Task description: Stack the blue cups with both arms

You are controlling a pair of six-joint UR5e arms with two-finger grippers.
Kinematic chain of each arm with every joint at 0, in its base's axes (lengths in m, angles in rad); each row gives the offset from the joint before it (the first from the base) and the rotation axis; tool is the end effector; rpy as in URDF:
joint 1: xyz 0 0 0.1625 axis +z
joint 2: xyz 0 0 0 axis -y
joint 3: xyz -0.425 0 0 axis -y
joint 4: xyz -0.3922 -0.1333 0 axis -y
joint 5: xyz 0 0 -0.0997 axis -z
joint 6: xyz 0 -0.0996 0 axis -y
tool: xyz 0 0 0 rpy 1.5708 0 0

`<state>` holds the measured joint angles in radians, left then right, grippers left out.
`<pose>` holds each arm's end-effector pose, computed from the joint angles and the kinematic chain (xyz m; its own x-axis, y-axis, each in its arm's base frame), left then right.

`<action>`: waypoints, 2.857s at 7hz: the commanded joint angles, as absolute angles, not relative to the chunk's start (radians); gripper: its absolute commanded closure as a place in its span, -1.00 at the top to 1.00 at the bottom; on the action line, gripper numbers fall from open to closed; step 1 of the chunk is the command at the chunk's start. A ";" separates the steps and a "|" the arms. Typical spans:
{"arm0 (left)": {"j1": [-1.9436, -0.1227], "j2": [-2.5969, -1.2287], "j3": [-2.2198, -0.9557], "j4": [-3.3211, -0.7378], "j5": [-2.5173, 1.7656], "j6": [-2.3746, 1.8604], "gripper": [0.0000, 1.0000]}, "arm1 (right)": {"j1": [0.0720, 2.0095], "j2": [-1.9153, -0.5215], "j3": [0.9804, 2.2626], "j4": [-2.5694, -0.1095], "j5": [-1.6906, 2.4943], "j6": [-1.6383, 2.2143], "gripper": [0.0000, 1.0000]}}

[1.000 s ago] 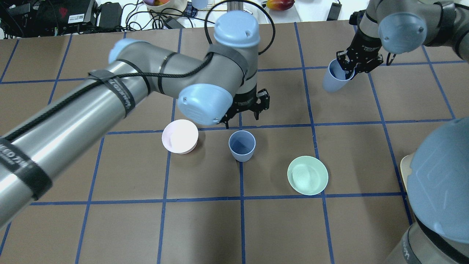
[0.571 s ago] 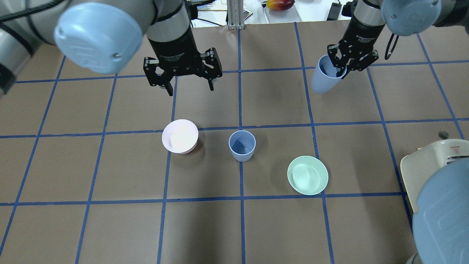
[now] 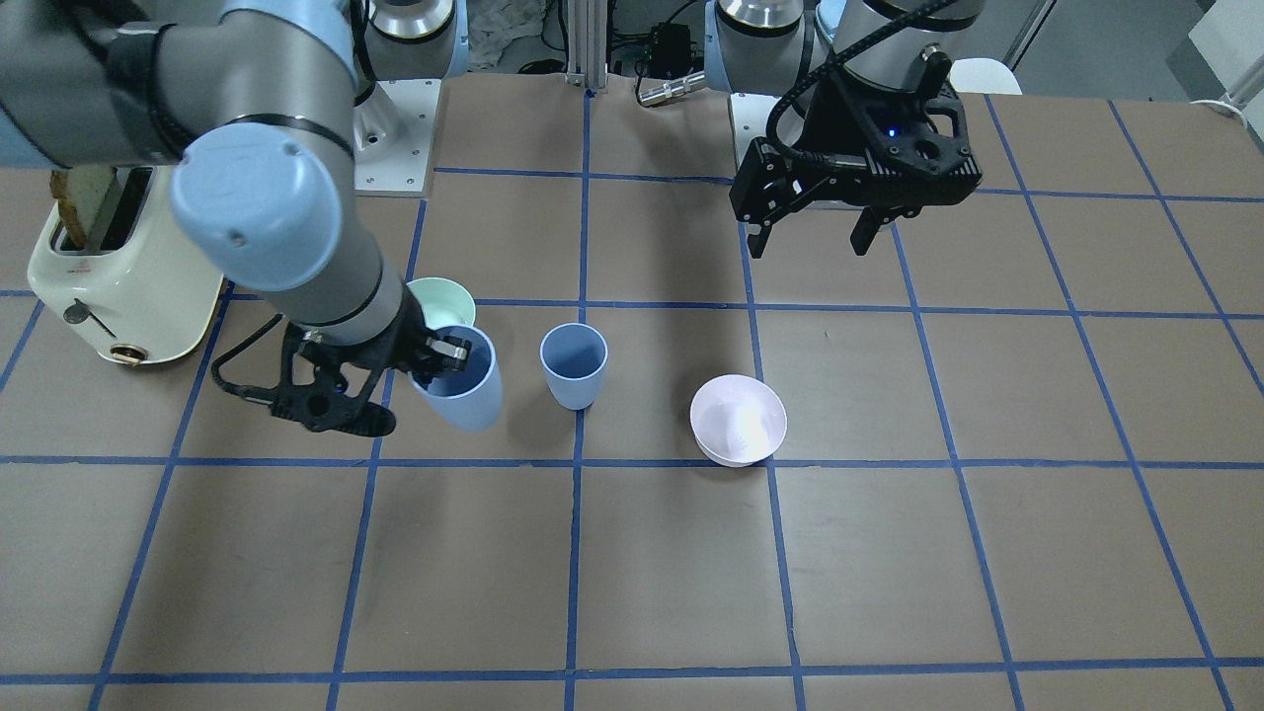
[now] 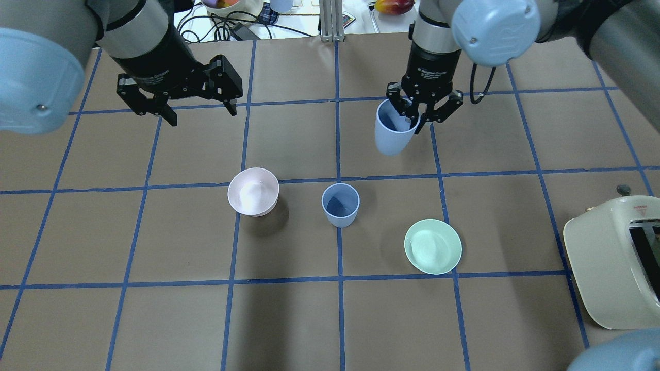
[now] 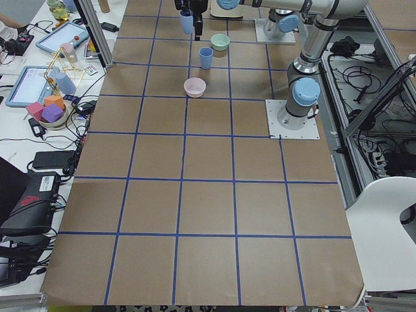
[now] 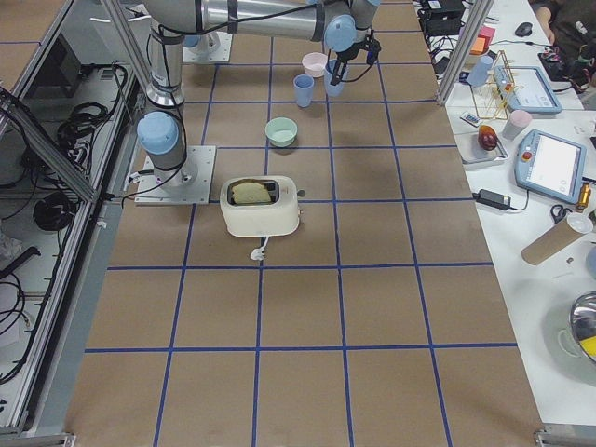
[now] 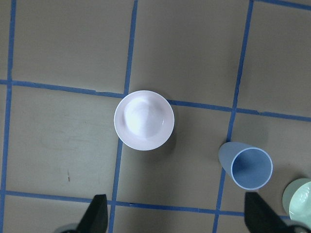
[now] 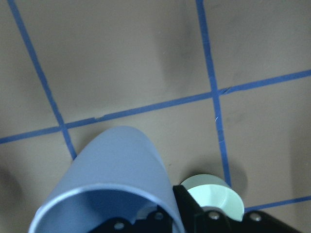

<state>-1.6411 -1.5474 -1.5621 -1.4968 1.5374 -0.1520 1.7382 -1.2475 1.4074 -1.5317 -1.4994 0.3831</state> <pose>-0.1708 -0.4809 0.5115 -0.9958 -0.0773 0.0489 -0.0819 0.9916 -0.0996 0.2385 -0.5685 0.3859 -0.9754 0.2200 0.0090 0.2170 0.9534 0.2095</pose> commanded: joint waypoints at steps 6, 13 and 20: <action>-1.615 -1.537 -1.555 -1.542 1.540 -0.080 1.00 | 1.881 -1.256 1.483 -1.506 -1.453 0.492 -1.00; -1.606 -1.534 -1.554 -1.539 1.540 -0.080 1.00 | 1.901 -1.243 1.517 -1.537 -1.453 0.489 -0.81; -1.606 -1.532 -1.554 -1.540 1.539 -0.080 1.00 | 1.731 -1.287 1.413 -1.597 -1.520 0.425 1.00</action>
